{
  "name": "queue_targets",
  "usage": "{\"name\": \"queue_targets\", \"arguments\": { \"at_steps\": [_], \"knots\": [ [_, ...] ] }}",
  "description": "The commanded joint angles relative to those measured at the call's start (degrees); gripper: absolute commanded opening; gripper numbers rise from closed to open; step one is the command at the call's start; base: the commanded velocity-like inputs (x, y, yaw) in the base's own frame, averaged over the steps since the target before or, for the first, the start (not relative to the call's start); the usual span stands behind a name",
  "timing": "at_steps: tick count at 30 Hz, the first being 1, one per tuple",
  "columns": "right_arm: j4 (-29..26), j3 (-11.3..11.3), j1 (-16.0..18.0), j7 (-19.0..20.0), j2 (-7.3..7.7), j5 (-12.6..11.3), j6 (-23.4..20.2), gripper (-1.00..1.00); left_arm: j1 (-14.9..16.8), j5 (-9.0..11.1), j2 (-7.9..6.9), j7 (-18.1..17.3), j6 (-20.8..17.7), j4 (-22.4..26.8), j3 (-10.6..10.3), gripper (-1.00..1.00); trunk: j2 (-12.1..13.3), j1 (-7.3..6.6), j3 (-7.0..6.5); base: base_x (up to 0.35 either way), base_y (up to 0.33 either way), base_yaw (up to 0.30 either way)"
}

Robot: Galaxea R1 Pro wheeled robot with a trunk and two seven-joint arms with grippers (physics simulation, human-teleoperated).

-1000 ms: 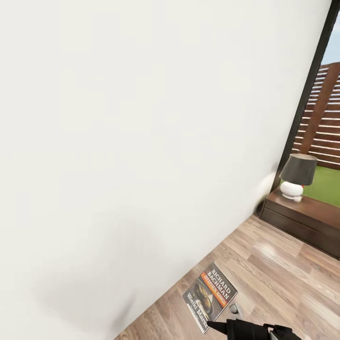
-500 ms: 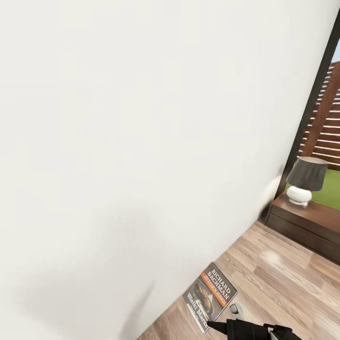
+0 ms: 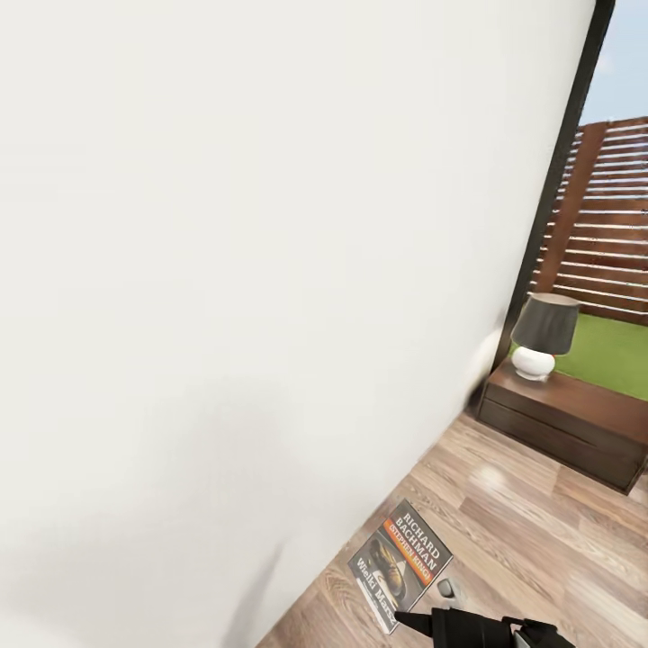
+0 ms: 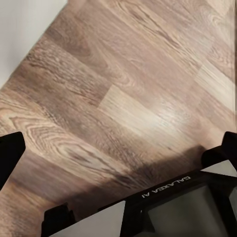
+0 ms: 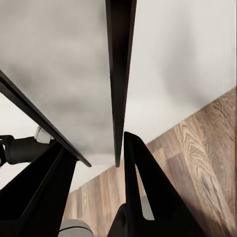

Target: In the bedroom, move the book from the bed onto either nightstand, and place the two sandals side by side next to the bed.

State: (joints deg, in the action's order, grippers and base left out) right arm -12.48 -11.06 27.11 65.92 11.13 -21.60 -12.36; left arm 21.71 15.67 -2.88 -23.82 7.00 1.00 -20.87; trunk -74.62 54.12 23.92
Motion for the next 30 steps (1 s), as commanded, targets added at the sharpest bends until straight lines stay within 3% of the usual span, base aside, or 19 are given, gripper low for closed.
{"name": "queue_targets", "arguments": {
  "at_steps": [1,30],
  "knots": [
    [-0.01,-0.36,0.05,0.08,0.03,-0.64,-0.58,-1.00,0.02,0.50,-0.02,-0.18,0.21,-0.03,-0.49,1.00,-0.04,0.00,0.06,0.000,0.000,-0.281],
    [0.00,-0.36,0.05,0.02,0.03,-0.64,-0.63,-1.00,0.00,0.50,0.31,-0.18,0.21,-0.03,-0.49,1.00,-0.04,0.00,0.06,0.000,0.000,-0.282]
  ]
}}
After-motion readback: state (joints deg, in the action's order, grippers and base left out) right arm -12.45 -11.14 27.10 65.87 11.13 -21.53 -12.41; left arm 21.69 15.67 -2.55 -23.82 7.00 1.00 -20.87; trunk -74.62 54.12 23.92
